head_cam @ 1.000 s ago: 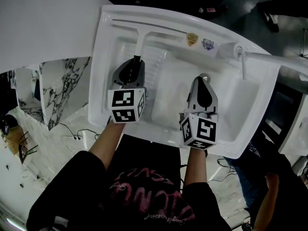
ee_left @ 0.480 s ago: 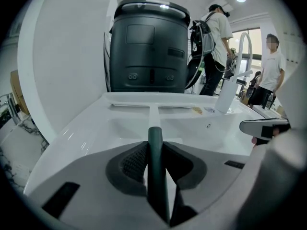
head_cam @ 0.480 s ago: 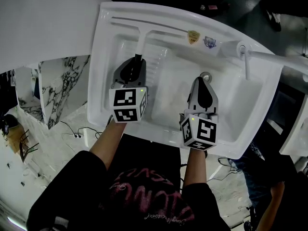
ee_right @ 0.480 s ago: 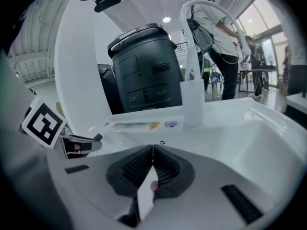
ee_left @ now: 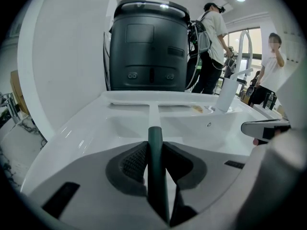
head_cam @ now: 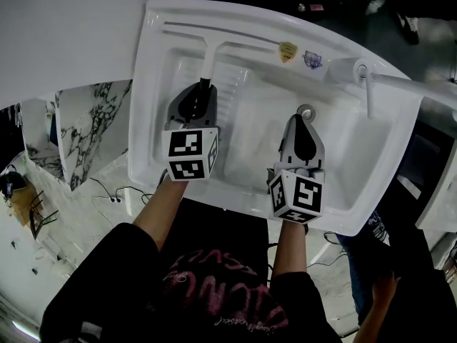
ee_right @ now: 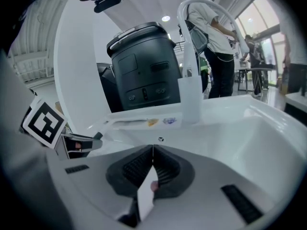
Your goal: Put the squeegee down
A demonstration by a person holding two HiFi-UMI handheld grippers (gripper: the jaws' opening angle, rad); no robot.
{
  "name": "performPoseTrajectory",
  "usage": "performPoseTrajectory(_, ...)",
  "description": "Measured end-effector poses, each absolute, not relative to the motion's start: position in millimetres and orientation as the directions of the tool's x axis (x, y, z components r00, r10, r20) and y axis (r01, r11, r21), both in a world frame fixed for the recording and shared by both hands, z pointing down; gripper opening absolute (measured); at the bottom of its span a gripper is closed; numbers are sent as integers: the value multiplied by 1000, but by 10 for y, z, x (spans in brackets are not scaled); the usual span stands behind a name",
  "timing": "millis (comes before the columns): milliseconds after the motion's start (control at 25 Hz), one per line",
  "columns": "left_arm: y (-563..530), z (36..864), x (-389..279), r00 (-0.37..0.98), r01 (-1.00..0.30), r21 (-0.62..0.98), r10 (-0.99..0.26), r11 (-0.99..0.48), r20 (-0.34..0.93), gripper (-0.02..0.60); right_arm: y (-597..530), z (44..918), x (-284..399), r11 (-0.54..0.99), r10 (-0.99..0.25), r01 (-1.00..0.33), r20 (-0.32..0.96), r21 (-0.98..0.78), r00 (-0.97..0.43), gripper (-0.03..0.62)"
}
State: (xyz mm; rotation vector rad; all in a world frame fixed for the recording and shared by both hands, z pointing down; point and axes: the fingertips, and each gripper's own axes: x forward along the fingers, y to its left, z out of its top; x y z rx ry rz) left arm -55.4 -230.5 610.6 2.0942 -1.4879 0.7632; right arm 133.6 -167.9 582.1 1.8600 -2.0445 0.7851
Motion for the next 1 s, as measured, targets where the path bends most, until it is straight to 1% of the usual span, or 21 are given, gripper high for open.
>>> performPoseTrajectory(720,-2326,6079,-522,272,-940,27,-701,-339,659,97,-1636,5818,1374,29,-830,-979,541,-203,-136,21)
performPoseTrajectory(1000,-2307,6001,-548,264,-943,12,-722,-334,639,97,-1629,5774,1362,32,-835,-979,533,-200,-136,21)
